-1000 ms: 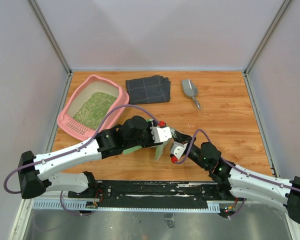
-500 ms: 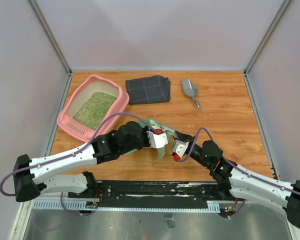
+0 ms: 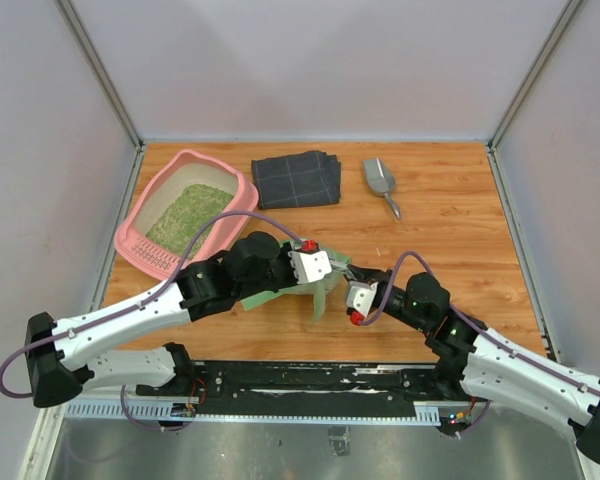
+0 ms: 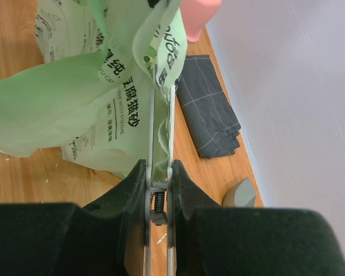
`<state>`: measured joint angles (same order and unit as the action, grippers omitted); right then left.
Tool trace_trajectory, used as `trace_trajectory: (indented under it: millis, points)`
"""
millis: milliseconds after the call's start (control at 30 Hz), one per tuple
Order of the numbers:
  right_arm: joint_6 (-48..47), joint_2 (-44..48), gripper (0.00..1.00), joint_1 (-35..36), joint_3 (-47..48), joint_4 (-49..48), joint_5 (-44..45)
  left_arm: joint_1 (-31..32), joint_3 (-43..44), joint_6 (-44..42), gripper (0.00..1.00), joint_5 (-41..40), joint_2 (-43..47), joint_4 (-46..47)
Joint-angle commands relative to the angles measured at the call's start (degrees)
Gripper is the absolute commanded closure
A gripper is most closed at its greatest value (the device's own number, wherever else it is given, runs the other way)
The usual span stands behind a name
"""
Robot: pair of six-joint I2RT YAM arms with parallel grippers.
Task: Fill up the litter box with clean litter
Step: Clamp the cat litter bag at the center of the board.
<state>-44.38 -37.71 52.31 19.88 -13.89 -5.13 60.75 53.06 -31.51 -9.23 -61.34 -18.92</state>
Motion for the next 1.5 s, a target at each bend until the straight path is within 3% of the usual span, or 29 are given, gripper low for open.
trace_trajectory:
  millis: [0,1467]
  points:
    - [-2.2,-0.8,0.99,-0.7,1.9,-2.1,-5.4,-1.5,4.1,4.6,1.00,3.2,1.0,3.6]
    - [-1.1,-11.1,0.99,3.2,11.6,-0.7,-1.0,-4.4,5.9,9.6,1.00,7.4,-0.4,5.7]
